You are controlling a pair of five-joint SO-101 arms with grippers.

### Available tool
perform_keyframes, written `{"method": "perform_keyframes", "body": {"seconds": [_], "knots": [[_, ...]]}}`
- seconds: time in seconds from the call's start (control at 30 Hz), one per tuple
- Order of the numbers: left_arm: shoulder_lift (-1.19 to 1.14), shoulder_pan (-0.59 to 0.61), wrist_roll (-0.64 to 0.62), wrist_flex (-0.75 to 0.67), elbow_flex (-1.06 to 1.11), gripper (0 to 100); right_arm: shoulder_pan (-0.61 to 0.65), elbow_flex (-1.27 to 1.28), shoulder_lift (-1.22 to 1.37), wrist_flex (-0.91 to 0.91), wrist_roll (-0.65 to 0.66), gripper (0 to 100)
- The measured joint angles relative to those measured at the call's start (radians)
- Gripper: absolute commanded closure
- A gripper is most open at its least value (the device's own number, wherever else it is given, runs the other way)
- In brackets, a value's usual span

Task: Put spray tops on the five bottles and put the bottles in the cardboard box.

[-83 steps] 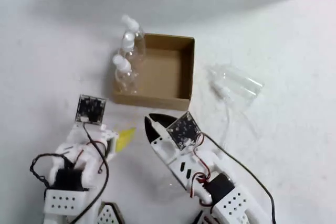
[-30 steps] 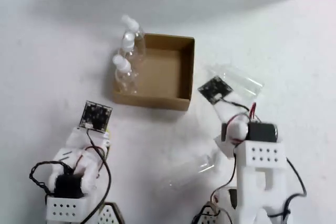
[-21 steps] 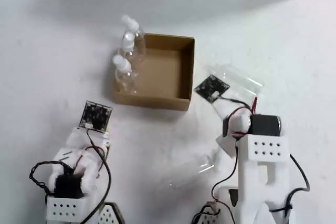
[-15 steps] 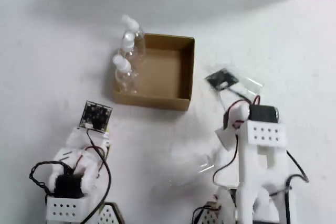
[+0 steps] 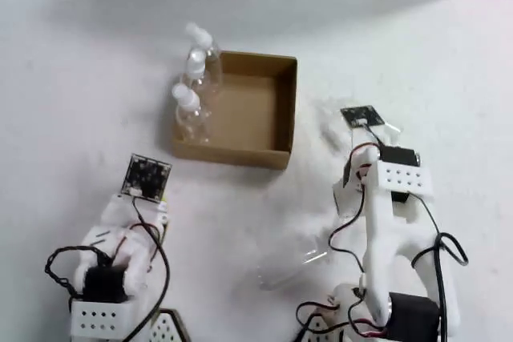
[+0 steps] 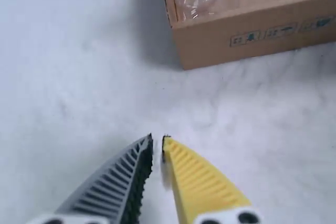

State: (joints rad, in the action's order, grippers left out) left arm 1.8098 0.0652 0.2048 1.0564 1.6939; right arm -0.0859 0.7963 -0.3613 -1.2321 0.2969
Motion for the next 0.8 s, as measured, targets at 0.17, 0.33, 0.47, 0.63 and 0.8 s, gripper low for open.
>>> {"method": "perform_keyframes", "body": {"seconds": [0.17,0.33,0.47,0.63,0.8], "knots": [[0.000,0.000,0.000,0.000,0.000,96,0.055,0.012,0.000,-0.018,-0.017,81.4],[0.000,0.000,0.000,0.000,0.000,96,0.061,0.086,0.011,0.028,-0.017,81.4],[0.000,0.000,0.000,0.000,0.000,96,0.063,0.160,0.011,0.092,-0.017,81.5],[0.000,0.000,0.000,0.000,0.000,96,0.092,0.215,0.011,0.150,0.002,83.3],[0.000,0.000,0.000,0.000,0.000,96,0.091,0.215,0.011,0.158,0.009,98.7]]}}
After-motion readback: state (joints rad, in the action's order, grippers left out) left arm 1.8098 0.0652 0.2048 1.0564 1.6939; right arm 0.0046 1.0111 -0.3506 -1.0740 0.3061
